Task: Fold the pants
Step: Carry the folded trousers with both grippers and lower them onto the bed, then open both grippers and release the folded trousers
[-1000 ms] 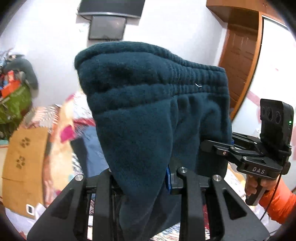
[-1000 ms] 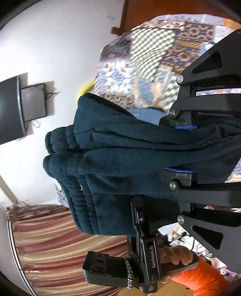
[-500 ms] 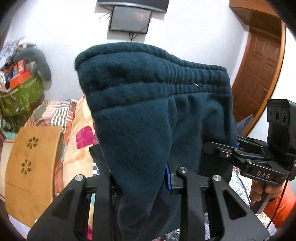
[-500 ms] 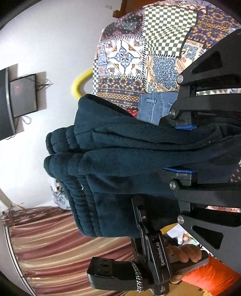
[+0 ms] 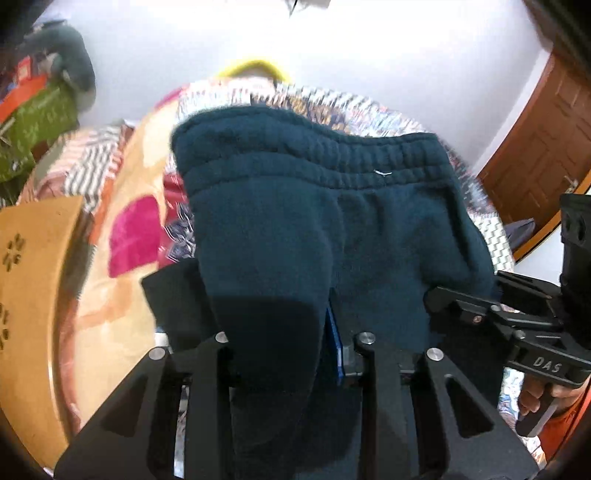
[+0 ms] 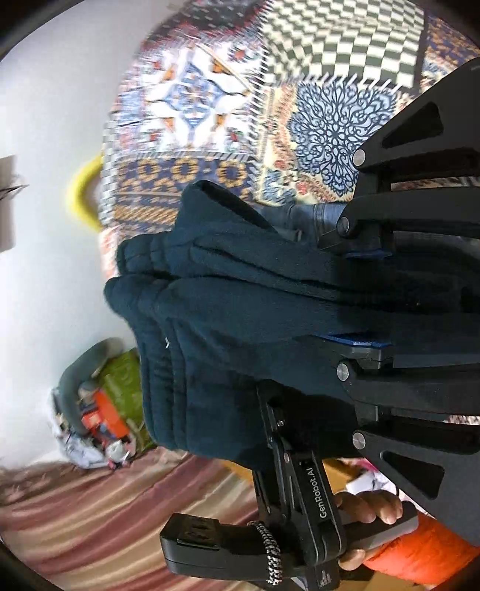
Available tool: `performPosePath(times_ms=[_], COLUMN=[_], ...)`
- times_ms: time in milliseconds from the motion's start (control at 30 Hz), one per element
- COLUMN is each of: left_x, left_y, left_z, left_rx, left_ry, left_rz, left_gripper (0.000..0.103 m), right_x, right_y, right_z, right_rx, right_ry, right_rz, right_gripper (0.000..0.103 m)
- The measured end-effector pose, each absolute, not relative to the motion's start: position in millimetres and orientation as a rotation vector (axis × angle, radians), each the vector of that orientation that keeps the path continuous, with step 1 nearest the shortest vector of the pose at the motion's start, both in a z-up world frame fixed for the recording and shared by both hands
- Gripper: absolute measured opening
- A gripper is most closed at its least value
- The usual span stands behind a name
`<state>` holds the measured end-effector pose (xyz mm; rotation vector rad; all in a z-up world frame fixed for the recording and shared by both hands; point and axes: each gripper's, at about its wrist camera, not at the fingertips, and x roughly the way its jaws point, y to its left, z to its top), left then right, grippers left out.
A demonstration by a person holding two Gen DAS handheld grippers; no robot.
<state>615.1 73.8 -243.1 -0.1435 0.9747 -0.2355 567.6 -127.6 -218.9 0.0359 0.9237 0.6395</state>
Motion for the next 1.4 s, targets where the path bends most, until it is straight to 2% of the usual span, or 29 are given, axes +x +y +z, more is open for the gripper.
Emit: performPosePath(times_ms=[67, 100, 167, 233, 467, 600, 733, 1033, 1167, 1400], left_x=[624, 627, 625, 614, 567, 541, 493, 332, 260, 165], left_y=[72, 72, 76, 83, 93, 102, 100, 54, 38, 21], left_z=[-262, -272, -280, -276, -247, -227, -178, -47, -12, 13], left_rx=[-0.130, -0.111, -0.112, -0.099, -0.031, -0.023, -0.028, 0.040, 0.019, -0.001], left_ry=[1.004, 1.019, 1.005, 0.961, 0.943, 0.938, 0.848, 0.519, 0.410, 0.271], left_rz=[-0.210, -0.187, -0.165, -0.131, -0.033, 0.000, -0.014, -0.069, -0.100, -0.074], left_gripper=[0.031, 0.035, 0.051, 0.054, 0.054, 0.053, 0.053, 0.053, 0.053, 0.054], right_x=[574, 577, 574, 567, 522, 486, 459, 330, 280, 192], right_y=[-132, -134, -139, -148, -182, -201, -209, -212, -213, -210], right_z=[-232, -242, -251, -253, -232, -200, -166, -55, -33, -18], right_rx=[0.053, 0.049, 0.034, 0.051, 0.089, 0.062, 0.060, 0.016, 0.032, 0.020], right_ry=[0.963, 0.987, 1.017, 1.003, 0.955, 0.869, 0.771, 0.442, 0.359, 0.217], right_rz=[0.622, 0.600, 0.560, 0.565, 0.546, 0.508, 0.503, 0.521, 0.550, 0.521], right_gripper=[0.029, 0.030, 0.032, 0.034, 0.035, 0.035, 0.035, 0.035, 0.035, 0.036])
